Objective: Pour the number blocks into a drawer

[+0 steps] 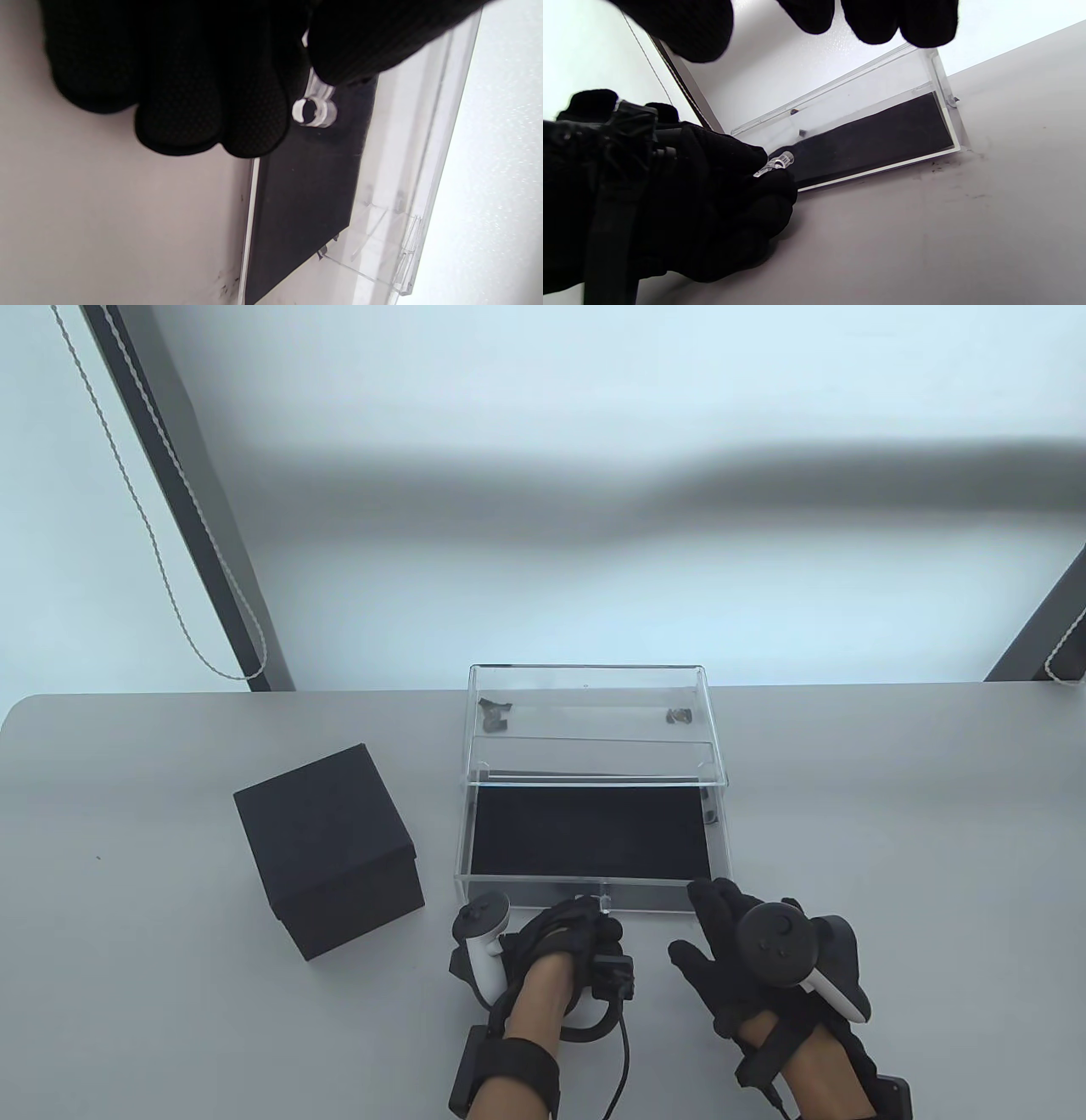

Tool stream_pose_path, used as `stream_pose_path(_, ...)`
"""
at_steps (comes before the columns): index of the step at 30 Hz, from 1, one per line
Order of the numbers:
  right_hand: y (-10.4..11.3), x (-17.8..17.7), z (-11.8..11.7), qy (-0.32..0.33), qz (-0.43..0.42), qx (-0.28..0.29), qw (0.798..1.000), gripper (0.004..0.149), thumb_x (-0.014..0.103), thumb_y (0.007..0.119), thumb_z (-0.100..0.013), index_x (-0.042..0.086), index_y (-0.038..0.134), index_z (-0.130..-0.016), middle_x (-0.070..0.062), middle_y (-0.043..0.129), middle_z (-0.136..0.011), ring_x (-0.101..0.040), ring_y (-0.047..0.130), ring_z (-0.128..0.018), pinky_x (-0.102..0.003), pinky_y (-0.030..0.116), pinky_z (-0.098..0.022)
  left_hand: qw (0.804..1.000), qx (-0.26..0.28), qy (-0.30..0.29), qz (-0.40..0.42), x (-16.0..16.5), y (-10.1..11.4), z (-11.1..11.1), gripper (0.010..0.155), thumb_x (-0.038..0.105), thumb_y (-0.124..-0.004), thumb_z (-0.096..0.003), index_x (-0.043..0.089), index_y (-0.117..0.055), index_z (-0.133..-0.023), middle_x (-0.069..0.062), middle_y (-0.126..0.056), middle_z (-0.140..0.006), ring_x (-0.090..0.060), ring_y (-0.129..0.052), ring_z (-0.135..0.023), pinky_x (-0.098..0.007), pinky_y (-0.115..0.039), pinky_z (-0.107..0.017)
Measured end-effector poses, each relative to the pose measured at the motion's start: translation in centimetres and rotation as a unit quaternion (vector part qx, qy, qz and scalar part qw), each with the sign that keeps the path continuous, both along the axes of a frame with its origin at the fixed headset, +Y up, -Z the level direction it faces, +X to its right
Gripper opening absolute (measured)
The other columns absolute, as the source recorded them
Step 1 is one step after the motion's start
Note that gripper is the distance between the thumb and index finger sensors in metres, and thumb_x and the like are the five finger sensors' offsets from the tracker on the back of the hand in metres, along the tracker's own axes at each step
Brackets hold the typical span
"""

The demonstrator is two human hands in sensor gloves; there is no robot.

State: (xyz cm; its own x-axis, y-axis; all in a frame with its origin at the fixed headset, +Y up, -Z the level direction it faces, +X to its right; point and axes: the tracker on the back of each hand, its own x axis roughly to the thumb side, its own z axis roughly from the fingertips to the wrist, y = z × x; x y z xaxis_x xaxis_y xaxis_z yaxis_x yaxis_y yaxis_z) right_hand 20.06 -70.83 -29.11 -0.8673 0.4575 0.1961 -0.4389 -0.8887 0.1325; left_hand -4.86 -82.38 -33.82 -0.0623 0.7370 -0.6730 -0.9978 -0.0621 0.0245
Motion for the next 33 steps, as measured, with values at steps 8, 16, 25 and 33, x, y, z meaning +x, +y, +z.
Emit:
stream_pose_path(8, 0.0, -0.4, 0.1, 0.008, 0.005, 0.002, 1.0, 0.079, 0.058, 0.071, -0.044, 0.017, 0.04, -0.104, -0.021, 0.047, -0.108, -0.053, 0.054, -0.094, -0.077, 0.021, -0.063, 0.996, 0.035, -0.075, -0.038, -1.4, 1.8, 0.4, 0.07, 0.053, -0.068, -0.0486, 0.006, -0.06, -0.099, -0.015, -0.088, -0.089, -0.034, -0.088, -0.078, -0.055, -0.075, -0.059)
stream_pose_path(16, -0.1, -0.5, 0.2, 0.011, 0.007, -0.002, 1.0, 0.078, 0.058, 0.071, -0.044, 0.017, 0.04, -0.104, -0.022, 0.048, -0.108, -0.053, 0.054, -0.094, -0.077, 0.022, -0.063, 0.972, 0.131, -0.142, -0.131, -3.4, 5.7, 1.2, 0.069, 0.054, -0.068, -0.0479, 0.009, -0.061, -0.099, -0.017, -0.086, -0.094, -0.041, -0.085, -0.081, -0.061, -0.068, -0.061)
stream_pose_path(25, -0.1, -0.5, 0.2, 0.011, 0.006, -0.002, 1.0, 0.078, 0.058, 0.071, -0.044, 0.017, 0.04, -0.103, -0.022, 0.048, -0.108, -0.053, 0.054, -0.094, -0.077, 0.022, -0.063, 0.881, 0.298, -0.181, -0.321, -5.6, 11.7, 1.4, 0.069, 0.054, -0.069, -0.0465, 0.012, -0.061, -0.1, -0.019, -0.08, -0.1, -0.045, -0.076, -0.088, -0.067, -0.055, -0.067)
stream_pose_path(33, 0.0, -0.6, 0.2, 0.013, 0.01, -0.006, 1.0, 0.078, 0.058, 0.071, -0.044, 0.017, 0.04, -0.104, -0.022, 0.048, -0.108, -0.053, 0.055, -0.094, -0.077, 0.022, -0.063, 0.772, 0.387, -0.17, -0.475, -8.1, 16.9, -0.9, 0.069, 0.055, -0.069, -0.0469, 0.016, -0.058, -0.103, -0.017, -0.066, -0.11, -0.044, -0.06, -0.099, -0.067, -0.041, -0.072)
